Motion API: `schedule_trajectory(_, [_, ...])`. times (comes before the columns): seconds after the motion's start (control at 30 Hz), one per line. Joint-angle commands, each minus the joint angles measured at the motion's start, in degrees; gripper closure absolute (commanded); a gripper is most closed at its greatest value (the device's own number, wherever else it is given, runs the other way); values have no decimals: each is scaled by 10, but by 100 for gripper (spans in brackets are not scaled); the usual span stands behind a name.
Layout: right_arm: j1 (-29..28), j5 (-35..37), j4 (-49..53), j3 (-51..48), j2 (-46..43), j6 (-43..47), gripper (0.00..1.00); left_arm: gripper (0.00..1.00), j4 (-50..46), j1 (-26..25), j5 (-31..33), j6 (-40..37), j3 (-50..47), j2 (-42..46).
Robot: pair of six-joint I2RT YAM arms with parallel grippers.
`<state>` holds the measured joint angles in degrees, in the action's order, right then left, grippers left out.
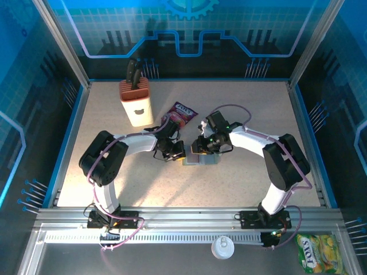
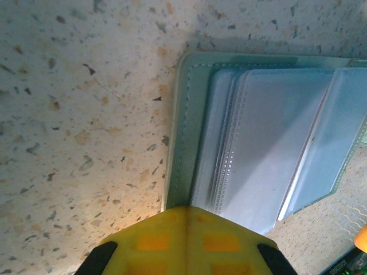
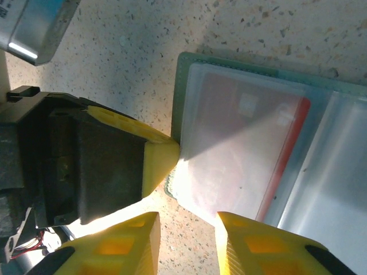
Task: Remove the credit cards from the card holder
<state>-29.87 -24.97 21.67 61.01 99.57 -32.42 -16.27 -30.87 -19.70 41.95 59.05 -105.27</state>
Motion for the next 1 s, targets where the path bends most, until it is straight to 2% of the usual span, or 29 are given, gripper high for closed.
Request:
schedule_trajectory(0.0, [7,-23,-13,9,13,-12,67,100,-42,1,20,-18,17,-8])
schedule_trajectory(0.17, [5,-33,-19,11,24,-23,67,100,-75,4,46,-37,20,-4])
schedule_trajectory(0.4, [-2,-42,-21,23,42,-29,67,100,-74,10,45,-45,25,-10])
schedule_trajectory(0.53, [-7,-45,-27,28,52,-35,66,100,-83,11,69,-53,28,-7])
schedule_trajectory(0.97, [-11,-67,-53,37,87,-50,65,100,-88,12,58,-56,34,-12])
